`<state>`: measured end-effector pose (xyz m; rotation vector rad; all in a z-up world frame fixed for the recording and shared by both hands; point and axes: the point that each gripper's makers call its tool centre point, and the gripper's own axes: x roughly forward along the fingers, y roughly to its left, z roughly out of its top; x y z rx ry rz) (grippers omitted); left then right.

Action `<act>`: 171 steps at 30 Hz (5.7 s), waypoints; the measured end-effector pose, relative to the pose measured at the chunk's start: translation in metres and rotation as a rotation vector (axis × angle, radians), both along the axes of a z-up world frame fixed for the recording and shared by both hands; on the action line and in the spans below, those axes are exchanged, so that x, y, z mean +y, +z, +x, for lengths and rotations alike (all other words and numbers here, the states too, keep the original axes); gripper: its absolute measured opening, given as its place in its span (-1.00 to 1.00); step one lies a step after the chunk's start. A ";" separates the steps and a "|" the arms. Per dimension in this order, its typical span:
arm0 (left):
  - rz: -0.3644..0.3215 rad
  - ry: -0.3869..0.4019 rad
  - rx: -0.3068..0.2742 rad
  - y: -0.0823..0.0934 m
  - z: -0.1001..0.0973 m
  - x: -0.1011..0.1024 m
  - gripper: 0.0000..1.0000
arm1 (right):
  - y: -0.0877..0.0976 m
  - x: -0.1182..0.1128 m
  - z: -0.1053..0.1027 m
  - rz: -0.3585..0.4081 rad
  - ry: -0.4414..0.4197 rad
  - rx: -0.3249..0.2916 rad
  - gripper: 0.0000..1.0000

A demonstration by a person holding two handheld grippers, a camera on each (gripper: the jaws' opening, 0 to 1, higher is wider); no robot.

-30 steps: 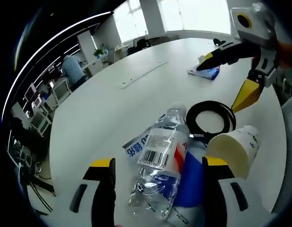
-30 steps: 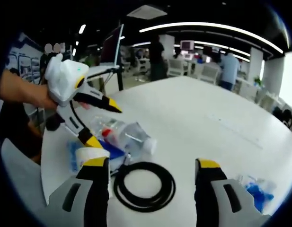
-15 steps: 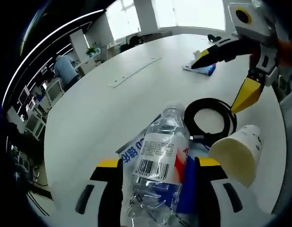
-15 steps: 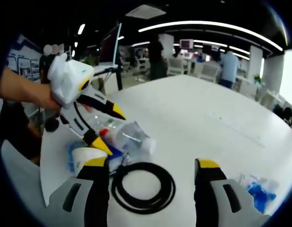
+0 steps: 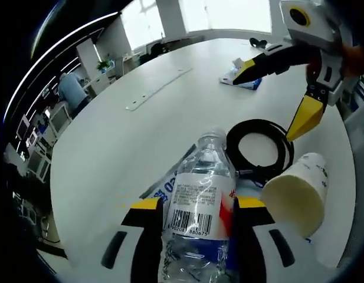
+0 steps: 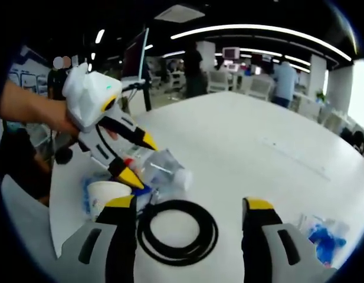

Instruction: Arrange the tabletop items into an orderly group along one side of the table until the central work area is clear of visible clutter.

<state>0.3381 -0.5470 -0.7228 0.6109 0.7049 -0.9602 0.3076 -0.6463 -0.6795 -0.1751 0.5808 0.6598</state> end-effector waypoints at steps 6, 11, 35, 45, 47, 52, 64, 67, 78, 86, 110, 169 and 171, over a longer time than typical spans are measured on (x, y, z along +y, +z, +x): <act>0.020 -0.055 -0.001 -0.003 0.000 -0.003 -0.09 | -0.001 0.001 0.000 0.003 0.002 0.002 0.40; 0.036 -0.116 -0.011 -0.002 -0.002 -0.006 -0.14 | 0.000 0.001 0.002 0.004 0.001 0.003 0.39; 0.004 -0.170 -0.054 0.005 -0.008 -0.007 -0.23 | 0.009 0.023 0.007 0.044 0.032 0.023 0.01; -0.052 -0.172 -0.076 0.013 -0.011 -0.007 -0.24 | 0.010 0.037 0.010 0.130 0.014 0.087 -0.17; -0.061 -0.174 -0.079 0.015 -0.011 -0.008 -0.24 | 0.011 0.038 0.013 0.154 -0.004 0.098 -0.23; -0.104 -0.184 -0.099 0.023 -0.014 -0.011 -0.24 | 0.013 0.038 0.016 0.213 -0.046 0.138 -0.42; -0.194 -0.171 -0.130 0.034 -0.014 -0.009 -0.24 | 0.024 0.047 0.016 0.439 -0.153 0.276 -0.47; -0.203 -0.188 -0.140 0.036 -0.018 -0.011 -0.24 | 0.028 0.048 0.017 0.446 -0.148 0.272 -0.50; -0.231 -0.175 -0.163 0.043 -0.017 -0.007 -0.23 | 0.044 0.055 0.014 0.437 -0.110 0.240 -0.59; -0.244 -0.142 -0.172 0.053 -0.011 -0.002 -0.22 | 0.068 0.066 0.015 0.390 -0.052 0.157 -0.60; -0.318 -0.133 -0.154 0.070 -0.017 -0.003 -0.23 | 0.111 0.098 0.001 0.326 0.101 0.011 -0.64; -0.231 -0.202 -0.145 0.059 0.004 0.070 -0.24 | 0.116 0.183 0.023 0.328 0.231 -0.079 -0.62; -0.237 -0.204 -0.136 0.057 0.005 0.073 -0.24 | 0.116 0.186 0.025 0.328 0.232 -0.083 -0.61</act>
